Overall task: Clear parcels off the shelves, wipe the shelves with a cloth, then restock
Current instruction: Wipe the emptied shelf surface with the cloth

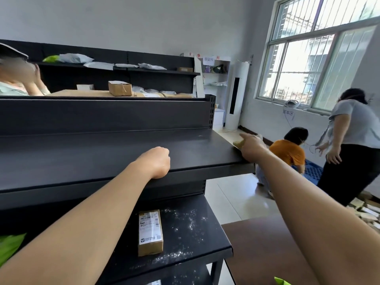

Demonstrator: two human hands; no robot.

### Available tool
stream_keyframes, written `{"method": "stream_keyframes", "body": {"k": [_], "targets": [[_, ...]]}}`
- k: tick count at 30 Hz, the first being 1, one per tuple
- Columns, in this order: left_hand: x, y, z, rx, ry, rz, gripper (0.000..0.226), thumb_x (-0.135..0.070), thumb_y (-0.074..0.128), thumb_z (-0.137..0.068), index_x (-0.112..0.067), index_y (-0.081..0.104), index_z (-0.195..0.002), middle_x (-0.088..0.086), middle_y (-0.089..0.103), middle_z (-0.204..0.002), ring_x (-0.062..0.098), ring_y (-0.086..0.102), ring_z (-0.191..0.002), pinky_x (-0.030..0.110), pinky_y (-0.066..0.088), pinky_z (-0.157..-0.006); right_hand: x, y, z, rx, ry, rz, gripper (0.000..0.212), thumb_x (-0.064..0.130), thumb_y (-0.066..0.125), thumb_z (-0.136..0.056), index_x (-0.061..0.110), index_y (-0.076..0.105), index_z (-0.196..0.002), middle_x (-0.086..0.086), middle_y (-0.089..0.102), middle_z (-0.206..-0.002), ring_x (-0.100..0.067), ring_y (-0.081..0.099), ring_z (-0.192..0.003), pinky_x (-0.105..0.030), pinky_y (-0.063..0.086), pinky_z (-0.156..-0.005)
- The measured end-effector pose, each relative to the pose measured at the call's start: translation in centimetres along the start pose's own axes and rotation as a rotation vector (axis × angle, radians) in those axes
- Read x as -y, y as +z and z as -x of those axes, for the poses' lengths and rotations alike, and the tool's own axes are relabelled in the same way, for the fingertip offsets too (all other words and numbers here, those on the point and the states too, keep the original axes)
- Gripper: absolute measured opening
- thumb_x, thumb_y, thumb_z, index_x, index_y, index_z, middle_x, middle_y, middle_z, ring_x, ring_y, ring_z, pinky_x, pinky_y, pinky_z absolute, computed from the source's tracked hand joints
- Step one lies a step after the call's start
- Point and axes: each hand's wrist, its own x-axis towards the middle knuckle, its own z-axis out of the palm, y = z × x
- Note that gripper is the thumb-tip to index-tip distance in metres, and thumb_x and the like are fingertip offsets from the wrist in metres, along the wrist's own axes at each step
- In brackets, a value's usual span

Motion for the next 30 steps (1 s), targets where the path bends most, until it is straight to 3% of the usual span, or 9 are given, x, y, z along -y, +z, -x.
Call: {"method": "stream_keyframes", "body": {"k": [3,7,9,12,15,19,22,25,30], "targets": [[0.3,-0.4,0.4,0.02,0.005,-0.011,0.023,-0.006,0.033,-0.093,-0.014,0.04,-0.072,0.003,0.05,-0.086,0.021,0.048,-0.077,0.03,0.036,-0.062,1.8,0.0,1.6,-0.137,-0.119,-0.211,0.052,0.001,0.053,-0.089,0.023,0.042,-0.135,-0.015,0.031,-0.136,-0.028,0.052,-0.092,-0.031,0.042,-0.083],[0.4,-0.8,0.9,0.04,0.016,-0.008,0.022,-0.006,0.034,-0.093,-0.014,0.04,-0.073,0.004,0.051,-0.087,0.021,0.047,-0.077,0.031,0.038,-0.065,4.4,1.0,3.2,-0.344,-0.349,0.123,0.035,-0.003,0.052,-0.085,0.012,0.055,-0.117,-0.012,0.048,-0.119,-0.032,0.05,-0.107,-0.036,0.039,-0.093],[0.5,-0.8,1.1,0.05,0.025,-0.008,0.021,-0.005,0.034,-0.092,-0.012,0.042,-0.074,0.007,0.054,-0.092,0.022,0.047,-0.078,0.033,0.039,-0.067,5.3,1.8,3.4,-0.293,-0.386,0.259,0.032,0.004,0.057,-0.085,0.011,0.062,-0.116,-0.011,0.049,-0.122,-0.03,0.047,-0.115,-0.036,0.037,-0.1],[0.5,-0.9,1.3,0.053,0.038,-0.011,0.018,-0.005,0.034,-0.092,-0.01,0.048,-0.083,0.008,0.058,-0.099,0.025,0.054,-0.087,0.034,0.043,-0.072,7.1,3.1,3.7,-0.105,-0.346,0.14,0.023,0.017,0.054,-0.085,0.004,0.068,-0.098,-0.009,0.048,-0.124,-0.028,0.044,-0.117,-0.036,0.038,-0.102],[0.7,-0.9,1.4,0.052,0.048,-0.02,0.018,-0.005,0.034,-0.092,-0.01,0.05,-0.085,0.008,0.058,-0.098,0.026,0.056,-0.09,0.034,0.045,-0.073,8.4,3.8,4.1,0.023,-0.395,-0.105,0.023,0.014,0.047,-0.087,0.003,0.056,-0.07,-0.007,0.056,-0.11,-0.025,0.053,-0.097,-0.029,0.042,-0.082],[0.9,-0.9,1.2,0.051,0.057,-0.013,0.021,-0.007,0.034,-0.092,-0.016,0.043,-0.076,0.005,0.054,-0.093,0.024,0.054,-0.087,0.032,0.042,-0.068,7.4,3.2,4.5,-0.022,-0.406,-0.233,0.025,0.014,0.054,-0.087,0.01,0.069,-0.106,0.002,0.059,-0.085,-0.018,0.051,-0.075,-0.008,0.04,-0.043],[0.8,-1.0,0.8,0.04,0.059,-0.004,0.02,-0.008,0.034,-0.093,-0.016,0.043,-0.077,0.004,0.054,-0.095,0.023,0.053,-0.088,0.032,0.042,-0.07,6.9,3.5,4.3,0.015,-0.368,-0.184,0.025,0.025,0.057,-0.088,0.019,0.071,-0.108,0.004,0.062,-0.086,-0.018,0.056,-0.083,-0.017,0.045,-0.062],[0.4,-1.0,0.2,0.021,0.075,-0.03,0.018,-0.009,0.034,-0.094,-0.014,0.045,-0.081,0.004,0.053,-0.102,0.025,0.054,-0.095,0.034,0.044,-0.077,7.9,5.3,4.0,0.065,-0.433,-0.113,0.032,0.027,0.049,-0.095,0.023,0.065,-0.122,-0.003,0.063,-0.122,-0.023,0.055,-0.112,-0.029,0.042,-0.092],[-0.2,-0.5,-1.5,0.039,0.076,-0.027,0.028,-0.01,0.033,-0.096,-0.012,0.056,-0.11,0.002,0.055,-0.122,0.024,0.052,-0.108,0.033,0.043,-0.085,5.5,5.0,1.5,0.084,-0.408,-0.052,0.034,0.035,0.044,-0.097,0.031,0.06,-0.127,-0.002,0.057,-0.133,-0.025,0.053,-0.119,-0.034,0.037,-0.104]]}}
